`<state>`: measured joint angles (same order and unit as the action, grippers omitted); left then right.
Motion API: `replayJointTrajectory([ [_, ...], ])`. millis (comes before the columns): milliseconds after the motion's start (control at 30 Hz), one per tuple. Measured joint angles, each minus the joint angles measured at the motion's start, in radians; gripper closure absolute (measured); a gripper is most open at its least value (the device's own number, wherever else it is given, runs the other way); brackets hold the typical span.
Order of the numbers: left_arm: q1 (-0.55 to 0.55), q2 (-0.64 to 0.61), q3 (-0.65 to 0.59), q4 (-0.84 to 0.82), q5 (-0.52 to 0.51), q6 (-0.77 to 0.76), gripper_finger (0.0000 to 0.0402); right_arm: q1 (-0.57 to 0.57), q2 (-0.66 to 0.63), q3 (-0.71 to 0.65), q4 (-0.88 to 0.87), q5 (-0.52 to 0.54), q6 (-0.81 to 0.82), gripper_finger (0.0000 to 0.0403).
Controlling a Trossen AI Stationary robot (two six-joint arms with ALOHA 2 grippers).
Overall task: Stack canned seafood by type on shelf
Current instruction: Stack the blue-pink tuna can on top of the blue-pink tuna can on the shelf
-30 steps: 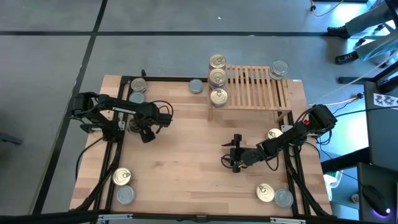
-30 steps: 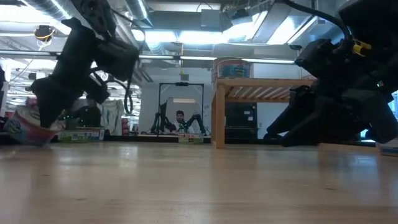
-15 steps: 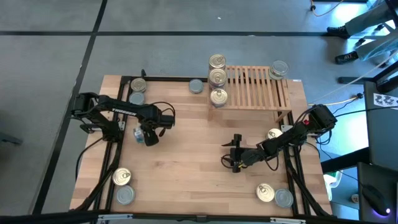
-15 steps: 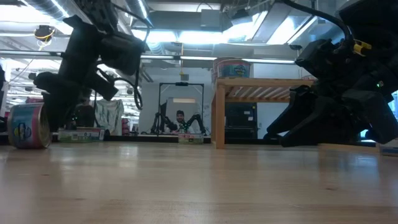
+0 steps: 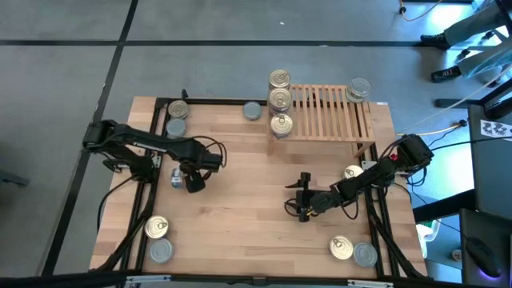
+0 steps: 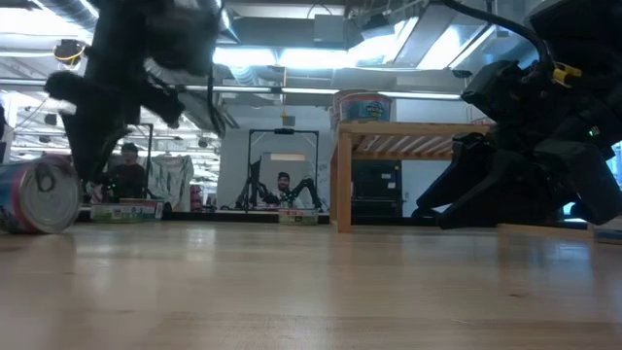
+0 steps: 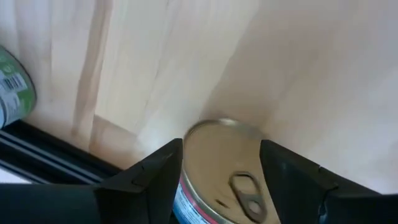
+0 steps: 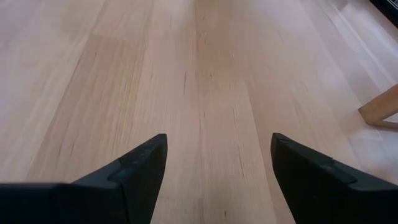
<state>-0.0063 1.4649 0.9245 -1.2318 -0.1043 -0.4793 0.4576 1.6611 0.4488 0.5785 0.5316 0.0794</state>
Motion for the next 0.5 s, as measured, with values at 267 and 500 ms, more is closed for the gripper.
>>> replayJointTrajectory([
  [267,-0.059,-0.017,-0.037,-0.241,0.002,-0.170,0.0188,0.000,0.000,0.000,0.002,0.000,-0.002,0.0123],
  [500,-0.066,-0.010,-0.030,-0.206,0.007,-0.181,0.0188,0.000,0.000,0.000,0.009,0.000,-0.002,0.0123],
])
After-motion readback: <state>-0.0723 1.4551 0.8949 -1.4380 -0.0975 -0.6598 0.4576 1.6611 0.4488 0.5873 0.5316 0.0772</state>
